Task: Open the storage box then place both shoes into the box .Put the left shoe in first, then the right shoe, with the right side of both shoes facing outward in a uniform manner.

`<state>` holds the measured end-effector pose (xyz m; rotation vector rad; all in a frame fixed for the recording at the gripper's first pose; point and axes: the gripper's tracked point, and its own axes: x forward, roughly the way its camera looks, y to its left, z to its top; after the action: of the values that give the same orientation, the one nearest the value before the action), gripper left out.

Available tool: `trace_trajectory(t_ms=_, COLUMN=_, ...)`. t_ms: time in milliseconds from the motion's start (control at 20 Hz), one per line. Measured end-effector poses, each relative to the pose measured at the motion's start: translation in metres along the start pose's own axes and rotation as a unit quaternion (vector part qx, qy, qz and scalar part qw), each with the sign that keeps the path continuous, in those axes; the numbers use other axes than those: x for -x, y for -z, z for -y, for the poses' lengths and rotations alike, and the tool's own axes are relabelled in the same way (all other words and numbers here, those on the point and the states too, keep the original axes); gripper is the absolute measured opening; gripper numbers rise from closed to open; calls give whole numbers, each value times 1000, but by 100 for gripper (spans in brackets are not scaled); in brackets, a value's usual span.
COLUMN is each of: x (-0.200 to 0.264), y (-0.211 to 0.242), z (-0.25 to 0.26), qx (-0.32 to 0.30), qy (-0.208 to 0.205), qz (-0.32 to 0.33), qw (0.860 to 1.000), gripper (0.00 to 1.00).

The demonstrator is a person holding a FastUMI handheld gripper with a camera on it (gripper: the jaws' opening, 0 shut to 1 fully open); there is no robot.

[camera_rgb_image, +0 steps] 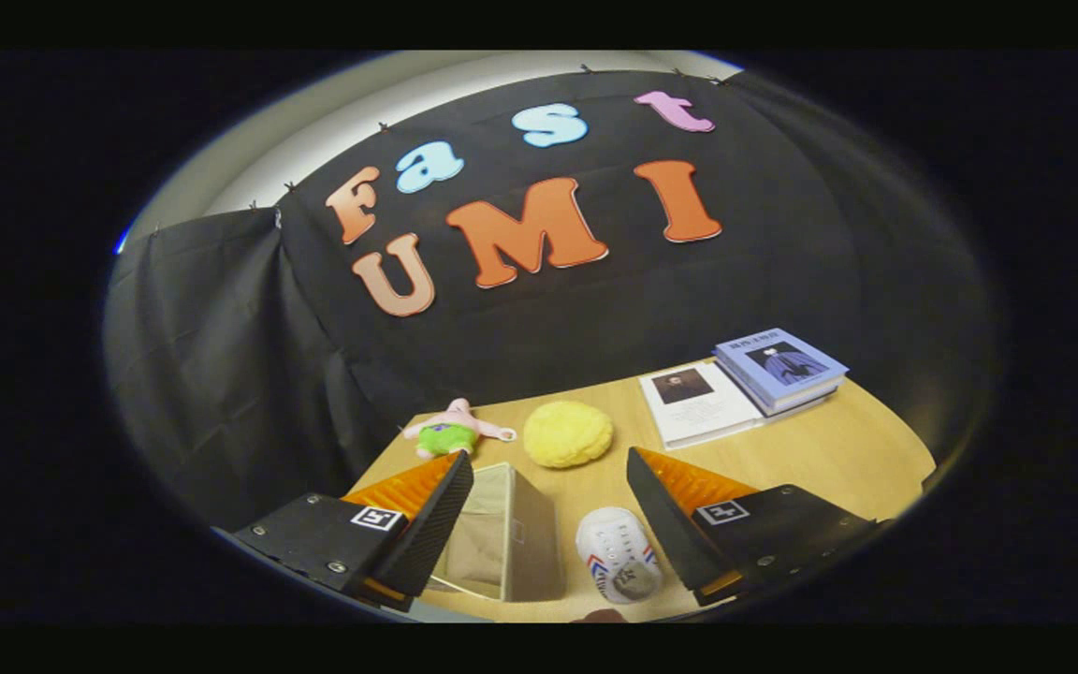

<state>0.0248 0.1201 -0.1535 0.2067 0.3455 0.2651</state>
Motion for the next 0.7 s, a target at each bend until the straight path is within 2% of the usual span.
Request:
trace_trajectory(t_ms=500, x=-7, y=73, z=77, qx=42, qy=93, qz=-21, qw=995, gripper=98)
trace_trajectory(t_ms=700, x=-14, y=110, z=80, qx=61, qy=99, qz=-50, qw=992, gripper=98)
